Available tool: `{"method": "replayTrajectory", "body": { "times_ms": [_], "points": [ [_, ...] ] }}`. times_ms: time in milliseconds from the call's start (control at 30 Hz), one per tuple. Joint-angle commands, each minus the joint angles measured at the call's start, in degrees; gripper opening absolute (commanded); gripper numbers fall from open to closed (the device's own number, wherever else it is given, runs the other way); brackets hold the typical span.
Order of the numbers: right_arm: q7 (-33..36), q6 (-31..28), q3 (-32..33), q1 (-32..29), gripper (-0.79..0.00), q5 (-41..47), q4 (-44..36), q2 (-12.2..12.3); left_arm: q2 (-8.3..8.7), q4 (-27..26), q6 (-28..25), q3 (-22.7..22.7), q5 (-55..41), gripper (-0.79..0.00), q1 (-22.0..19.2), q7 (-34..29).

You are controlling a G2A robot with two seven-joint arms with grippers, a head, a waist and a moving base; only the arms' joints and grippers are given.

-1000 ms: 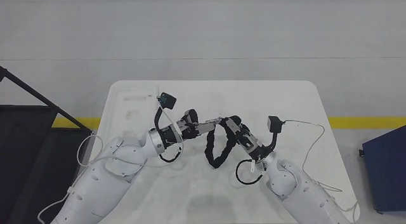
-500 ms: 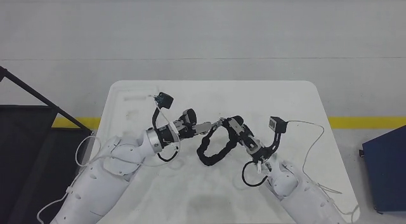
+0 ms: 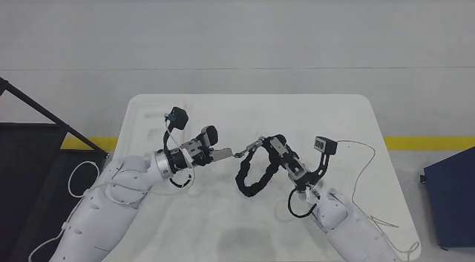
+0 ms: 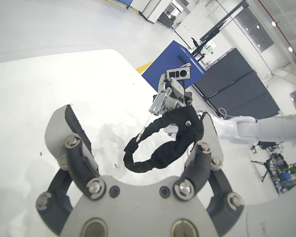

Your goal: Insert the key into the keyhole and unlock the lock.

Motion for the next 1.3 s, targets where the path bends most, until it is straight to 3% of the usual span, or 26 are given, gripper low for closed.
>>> {"method": "replayTrajectory", "body": {
  "times_ms": [0, 233, 467, 533, 567, 600, 733, 867, 933, 1067, 1267],
  "points": [
    [1.9, -1.3, -0.3, 0.3, -0.785, 3.9, 0.2, -0.1, 0.06, 1.3, -6.1, -0.1, 0.8, 0.0, 0.5, 1.0],
    [12.5, -2.1, -2.4, 1.9, -0.785, 18.6, 1.2, -0.7, 0.37, 5.5, -16.7, -0.8, 2.4, -0.015, 0.4, 1.8],
    [19.7, -2.1, -3.7, 3.1, -0.785, 26.0, 3.1, -1.7, 0.5, 4.3, -18.4, -0.7, 6.2, -0.074, 1.6, 2.6],
    [20.7, -2.1, -3.9, 3.3, -0.785, 26.8, 3.6, -2.0, 0.47, 3.8, -18.0, -0.7, 7.5, -0.219, 1.8, 3.2],
    [21.2, -2.1, -4.0, 3.4, -0.785, 27.4, 3.6, -2.2, 0.44, 3.5, -17.7, -0.7, 8.4, -0.363, 2.0, 3.6],
    [21.8, -2.1, -4.1, 3.5, -0.785, 27.9, 3.8, -2.4, 0.4, 3.2, -17.5, -0.6, 9.1, -0.406, 2.1, 4.2],
    [23.6, -2.1, -4.3, 3.9, -0.785, 28.7, 4.5, -3.1, 0.27, 2.4, -16.9, -0.5, 11.5, -0.425, 2.4, 6.1],
    [24.8, -2.1, -4.3, 3.8, -0.785, 29.5, 4.7, -3.6, 0.09, 0.2, -13.7, -1.5, 18.0, -0.526, 3.3, 9.8],
    [25.5, -2.1, -4.1, 3.7, -0.785, 29.9, 4.8, -4.0, -0.13, -1.8, -11.5, -1.7, 23.7, -0.622, 4.8, 13.3],
    [26.7, -2.1, -3.9, 3.4, -0.785, 30.8, 4.6, -4.4, -0.4, -3.5, -9.6, -1.1, 29.7, -0.643, 6.5, 17.2],
    [28.2, -2.1, -2.9, 3.1, -0.785, 31.1, 5.0, -5.0, -0.69, -3.7, -9.2, 0.2, 32.6, -0.606, 7.0, 19.7]
  ]
}}
